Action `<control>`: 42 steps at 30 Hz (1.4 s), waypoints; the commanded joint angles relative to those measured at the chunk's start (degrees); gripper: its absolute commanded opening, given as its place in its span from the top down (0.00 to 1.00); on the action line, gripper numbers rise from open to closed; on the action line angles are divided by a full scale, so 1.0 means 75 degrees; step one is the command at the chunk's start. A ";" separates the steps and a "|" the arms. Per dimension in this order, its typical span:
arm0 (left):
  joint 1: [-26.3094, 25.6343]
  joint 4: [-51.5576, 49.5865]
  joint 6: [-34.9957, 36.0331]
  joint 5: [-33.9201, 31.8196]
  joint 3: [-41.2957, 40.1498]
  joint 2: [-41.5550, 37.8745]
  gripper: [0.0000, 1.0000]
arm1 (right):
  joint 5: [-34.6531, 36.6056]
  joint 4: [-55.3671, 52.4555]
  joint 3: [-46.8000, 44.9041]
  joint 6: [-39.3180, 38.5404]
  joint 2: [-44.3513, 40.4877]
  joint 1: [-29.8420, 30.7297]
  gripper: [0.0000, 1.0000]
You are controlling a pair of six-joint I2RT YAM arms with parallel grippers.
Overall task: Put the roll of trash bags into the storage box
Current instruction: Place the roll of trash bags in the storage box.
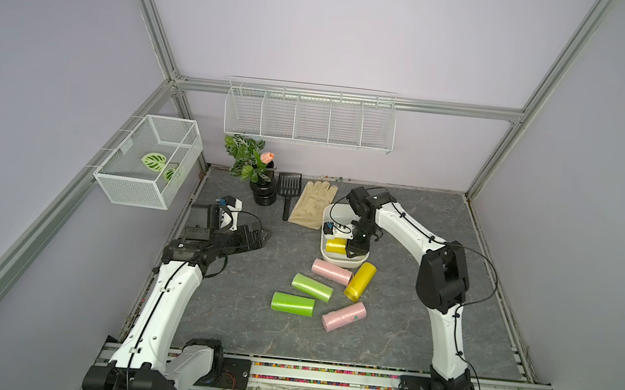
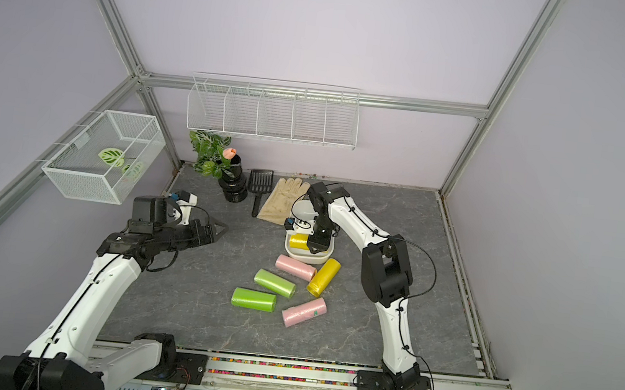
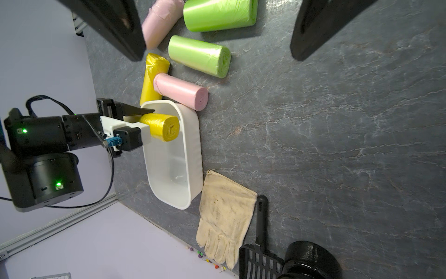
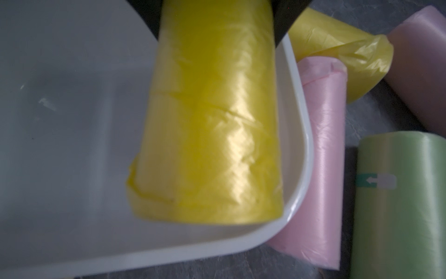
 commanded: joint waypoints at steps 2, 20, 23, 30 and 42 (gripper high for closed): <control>0.0018 0.0043 0.0057 -0.0148 0.0145 0.0116 0.00 | -0.0149 0.0092 0.0124 -0.0300 0.0267 0.0000 1.00; 0.0018 0.0096 0.0033 -0.0100 0.0168 0.0292 0.00 | -0.0280 0.0100 0.0194 -0.0352 0.1126 0.0020 0.91; 0.0012 0.0090 0.0043 -0.0104 0.0167 0.0269 0.00 | -0.0177 0.0271 0.0086 -0.0261 0.1132 0.0020 0.86; 0.0018 0.0082 0.0044 -0.0111 0.0168 0.0311 0.00 | -0.0446 0.0389 0.0036 -0.0078 0.1045 0.0018 0.75; 0.0018 0.0113 0.0044 -0.0051 0.0203 0.0418 0.00 | -0.0432 0.0610 -0.0329 -0.0042 0.0675 0.0026 0.48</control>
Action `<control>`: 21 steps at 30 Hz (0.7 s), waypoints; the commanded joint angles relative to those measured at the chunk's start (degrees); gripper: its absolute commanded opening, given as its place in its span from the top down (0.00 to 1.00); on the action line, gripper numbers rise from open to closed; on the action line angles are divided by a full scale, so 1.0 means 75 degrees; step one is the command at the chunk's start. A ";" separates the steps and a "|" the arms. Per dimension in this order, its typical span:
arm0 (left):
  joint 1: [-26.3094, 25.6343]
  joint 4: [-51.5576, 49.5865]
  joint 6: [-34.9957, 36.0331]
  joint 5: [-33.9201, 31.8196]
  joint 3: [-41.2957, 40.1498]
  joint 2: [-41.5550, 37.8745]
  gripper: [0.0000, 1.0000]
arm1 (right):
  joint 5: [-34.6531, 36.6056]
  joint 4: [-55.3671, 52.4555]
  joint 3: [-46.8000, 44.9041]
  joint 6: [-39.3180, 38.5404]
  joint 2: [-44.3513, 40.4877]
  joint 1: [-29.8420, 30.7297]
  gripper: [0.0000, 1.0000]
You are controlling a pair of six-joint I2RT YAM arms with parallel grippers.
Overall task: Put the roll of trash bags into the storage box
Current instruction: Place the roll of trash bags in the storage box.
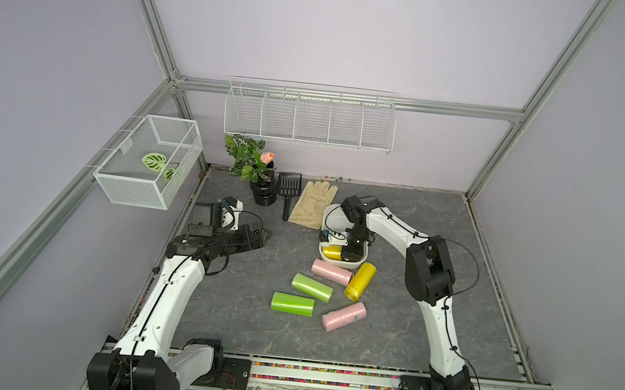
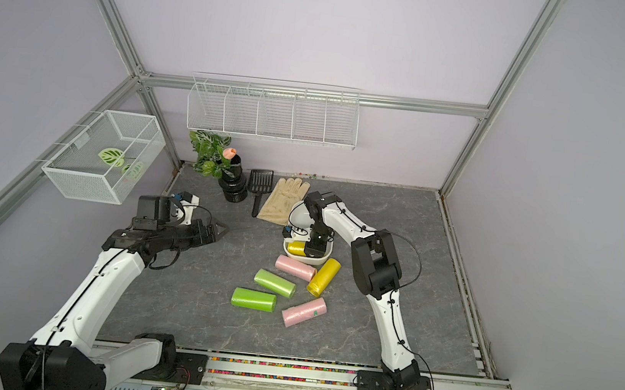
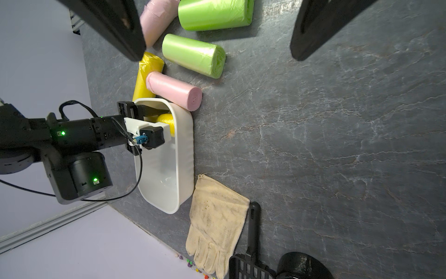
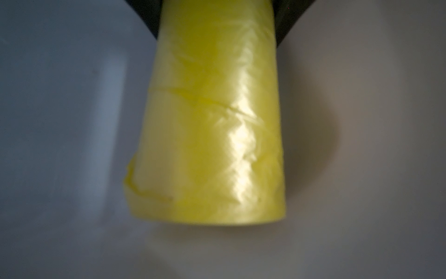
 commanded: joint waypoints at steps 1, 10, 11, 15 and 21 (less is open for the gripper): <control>0.0018 0.0119 0.0048 0.0046 0.0206 0.0066 0.00 | -0.0147 0.0104 -0.0304 0.0125 -0.0321 0.0023 0.48; 0.0018 0.0149 0.0092 0.0098 0.0186 0.0029 0.00 | -0.0125 0.0099 -0.0305 0.0266 -0.0732 0.0035 0.32; 0.0018 0.0149 0.0100 0.0105 0.0197 0.0022 0.00 | -0.0174 0.0060 -0.0313 0.0271 -0.0784 0.0029 0.32; 0.0016 0.0160 0.0091 0.0120 0.0197 0.0020 0.00 | -0.0123 0.0009 -0.0381 0.0341 -0.1078 0.0052 0.31; 0.0018 0.0172 0.0093 0.0140 0.0196 0.0000 0.00 | 0.0029 0.0032 -0.0804 0.0507 -0.1963 0.0145 0.31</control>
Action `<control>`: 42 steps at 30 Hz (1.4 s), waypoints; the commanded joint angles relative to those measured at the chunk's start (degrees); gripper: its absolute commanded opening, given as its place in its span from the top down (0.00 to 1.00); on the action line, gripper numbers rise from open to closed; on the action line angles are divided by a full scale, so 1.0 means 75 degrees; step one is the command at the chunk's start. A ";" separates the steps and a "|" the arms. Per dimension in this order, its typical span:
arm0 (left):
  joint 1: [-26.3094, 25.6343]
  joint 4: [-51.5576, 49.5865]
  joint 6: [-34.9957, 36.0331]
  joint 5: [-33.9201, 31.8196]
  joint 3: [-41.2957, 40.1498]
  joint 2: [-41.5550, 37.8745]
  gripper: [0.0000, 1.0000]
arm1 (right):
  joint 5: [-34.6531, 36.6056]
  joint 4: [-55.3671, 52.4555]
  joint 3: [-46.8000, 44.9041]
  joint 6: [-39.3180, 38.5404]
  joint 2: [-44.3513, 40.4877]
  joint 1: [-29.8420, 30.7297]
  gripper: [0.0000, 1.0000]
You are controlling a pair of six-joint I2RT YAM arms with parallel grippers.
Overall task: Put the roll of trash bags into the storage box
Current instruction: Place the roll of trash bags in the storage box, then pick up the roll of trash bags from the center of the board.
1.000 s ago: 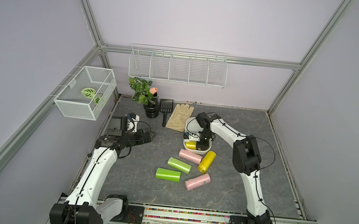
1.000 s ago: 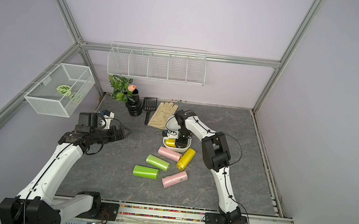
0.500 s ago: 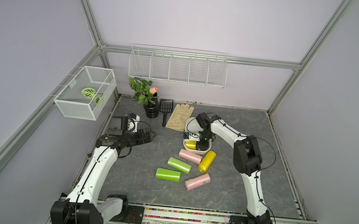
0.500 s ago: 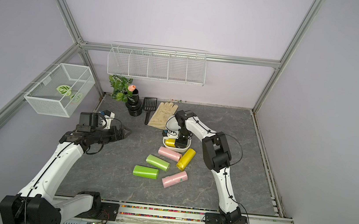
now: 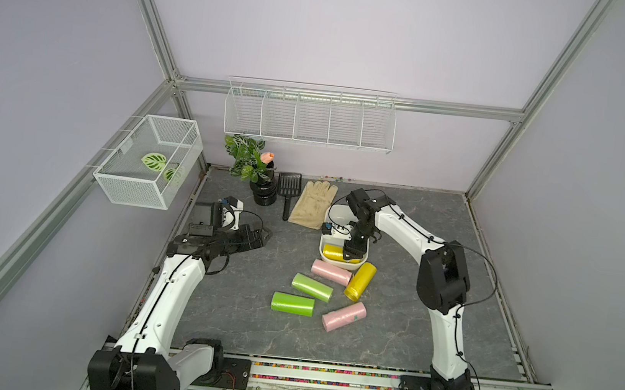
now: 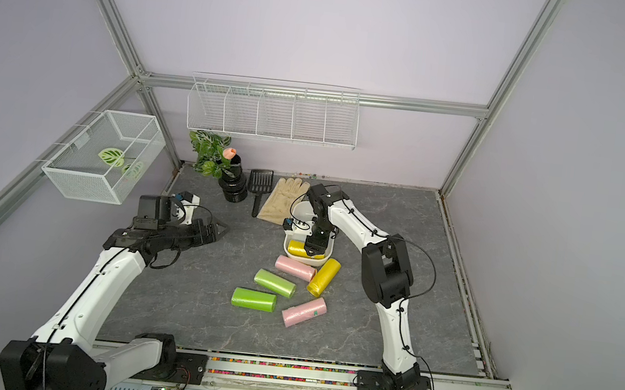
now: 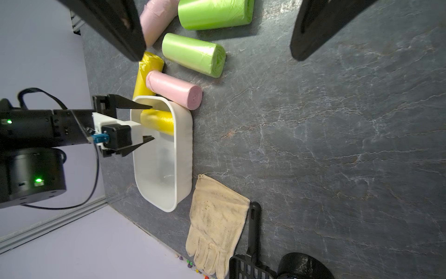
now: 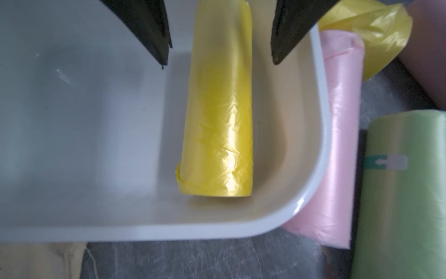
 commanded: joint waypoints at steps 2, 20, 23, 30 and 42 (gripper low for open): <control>0.0018 0.0115 0.0106 0.0156 0.0187 -0.0035 0.00 | -0.0134 -0.0082 -0.0464 0.0417 -0.1065 0.0123 0.30; 0.0018 0.0222 0.0138 0.0409 0.0189 0.0071 0.00 | -0.0401 0.0747 -0.3006 0.7191 -0.5291 -0.0266 0.01; 0.0018 0.0190 0.0138 0.0344 0.0197 0.0058 0.00 | -0.0220 0.1718 -0.4203 0.8896 -0.5991 -0.0292 0.04; 0.0018 0.0209 0.0138 0.0298 0.0196 0.0071 0.00 | -0.1225 0.3654 -0.6498 1.0513 -0.8315 -0.0204 0.02; 0.0018 0.0259 0.0155 0.0697 0.0208 0.0138 0.00 | 0.1286 0.3470 -0.8746 1.3679 -0.8360 -0.0141 0.10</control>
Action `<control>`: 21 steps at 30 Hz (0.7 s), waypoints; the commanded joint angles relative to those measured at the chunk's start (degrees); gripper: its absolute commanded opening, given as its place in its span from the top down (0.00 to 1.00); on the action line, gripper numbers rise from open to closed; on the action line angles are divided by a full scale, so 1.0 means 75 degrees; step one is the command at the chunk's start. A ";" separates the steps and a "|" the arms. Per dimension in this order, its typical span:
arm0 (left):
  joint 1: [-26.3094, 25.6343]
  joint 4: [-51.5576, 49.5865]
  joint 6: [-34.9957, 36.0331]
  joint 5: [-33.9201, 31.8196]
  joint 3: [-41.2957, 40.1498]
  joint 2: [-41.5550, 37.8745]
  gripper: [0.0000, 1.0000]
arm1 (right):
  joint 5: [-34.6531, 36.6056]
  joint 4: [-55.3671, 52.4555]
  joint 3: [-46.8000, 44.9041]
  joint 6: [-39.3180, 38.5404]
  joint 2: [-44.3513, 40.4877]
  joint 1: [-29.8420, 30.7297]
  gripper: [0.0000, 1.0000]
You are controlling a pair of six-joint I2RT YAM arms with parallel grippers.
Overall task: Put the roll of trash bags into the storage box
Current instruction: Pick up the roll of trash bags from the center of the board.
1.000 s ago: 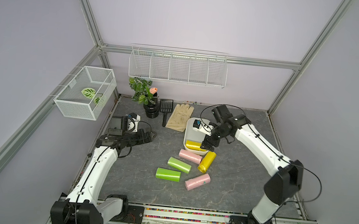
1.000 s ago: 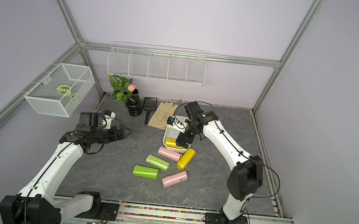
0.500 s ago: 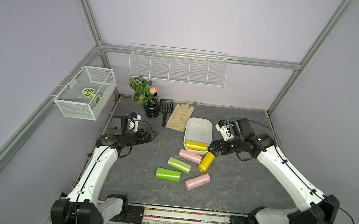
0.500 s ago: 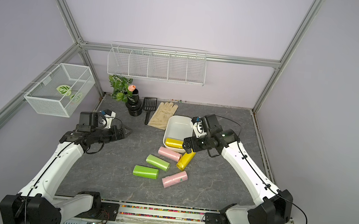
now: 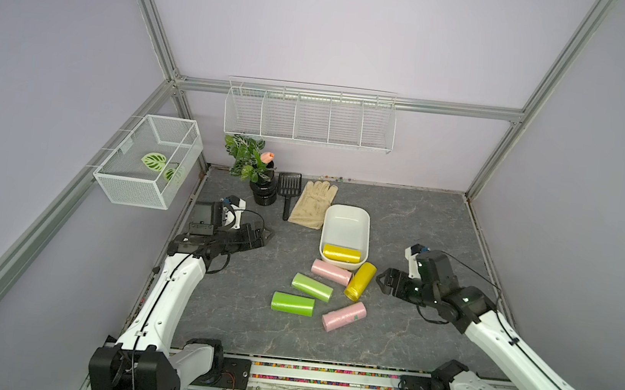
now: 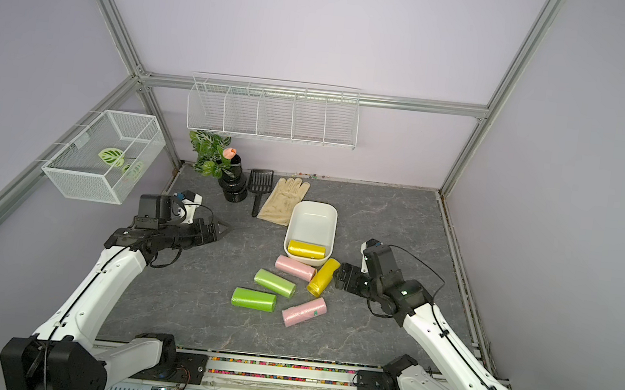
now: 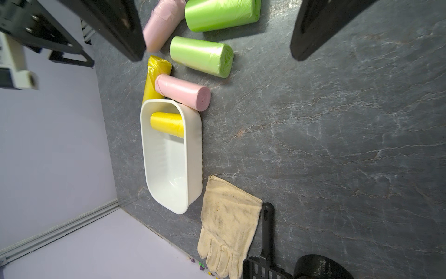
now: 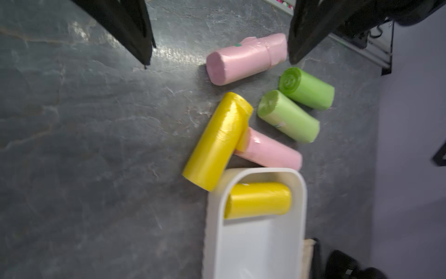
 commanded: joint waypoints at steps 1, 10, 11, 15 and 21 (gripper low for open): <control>0.0018 0.0062 0.0150 0.0252 0.0220 0.0039 0.00 | 0.0612 0.0245 -0.0215 0.1270 0.0540 0.0222 0.10; 0.0017 0.0085 0.0157 0.0213 0.0209 -0.0039 0.00 | 0.1138 -0.0303 0.1211 0.1058 0.2578 0.0779 0.11; 0.0016 0.0075 0.0150 0.0185 0.0209 -0.0038 0.00 | 0.1202 -0.0402 0.1339 0.1035 0.2739 0.0810 0.12; 0.0018 0.0074 0.0135 0.0147 0.0209 -0.0053 0.00 | 0.1274 -0.0530 0.1750 0.0900 0.3320 0.1007 0.12; 0.0018 0.0091 0.0133 0.0156 0.0209 -0.0069 0.00 | 0.1425 -0.0755 0.2209 0.0872 0.3755 0.1225 0.16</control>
